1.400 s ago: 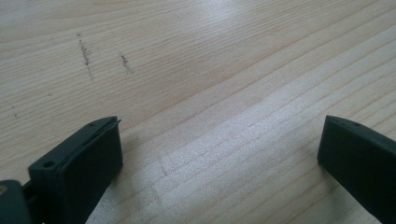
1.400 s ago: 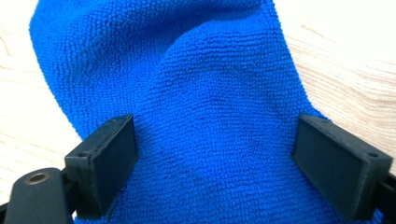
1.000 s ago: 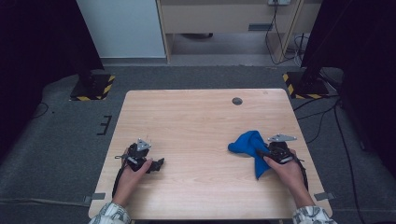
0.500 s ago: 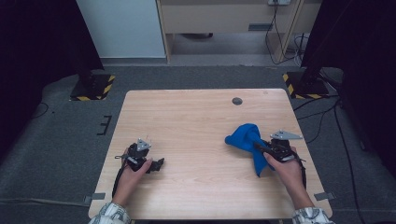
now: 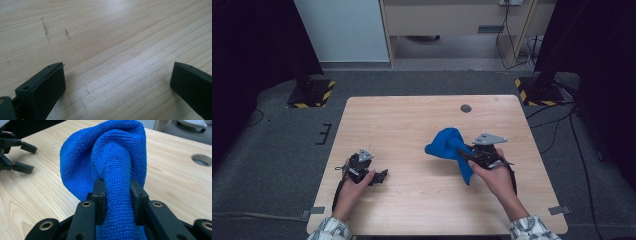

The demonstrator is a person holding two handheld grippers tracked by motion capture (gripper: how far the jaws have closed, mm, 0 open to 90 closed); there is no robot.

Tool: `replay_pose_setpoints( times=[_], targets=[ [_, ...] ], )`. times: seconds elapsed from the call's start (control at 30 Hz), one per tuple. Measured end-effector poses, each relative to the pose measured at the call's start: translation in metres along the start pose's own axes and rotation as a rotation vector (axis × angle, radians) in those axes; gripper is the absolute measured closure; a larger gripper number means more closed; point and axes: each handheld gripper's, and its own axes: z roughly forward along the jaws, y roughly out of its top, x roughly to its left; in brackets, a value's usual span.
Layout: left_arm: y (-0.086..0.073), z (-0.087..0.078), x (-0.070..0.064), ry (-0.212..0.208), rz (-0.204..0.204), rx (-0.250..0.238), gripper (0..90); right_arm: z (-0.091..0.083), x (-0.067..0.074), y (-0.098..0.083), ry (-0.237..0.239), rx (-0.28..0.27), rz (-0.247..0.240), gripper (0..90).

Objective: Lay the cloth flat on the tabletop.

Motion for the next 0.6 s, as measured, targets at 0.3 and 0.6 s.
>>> replay_pose_setpoints(
  times=[0.3, 0.6],
  targets=[
    [0.000, 0.000, 0.000, 0.000, 0.000, 0.000, 0.0, 0.026, 0.019, 0.028, 0.010, 0.018, -0.020, 70.1],
    [0.001, 0.000, 0.000, -0.001, 0.002, 0.001, 0.0, 0.063, 0.033, 0.025, -0.004, 0.107, -0.056, 68.7]
  ],
)
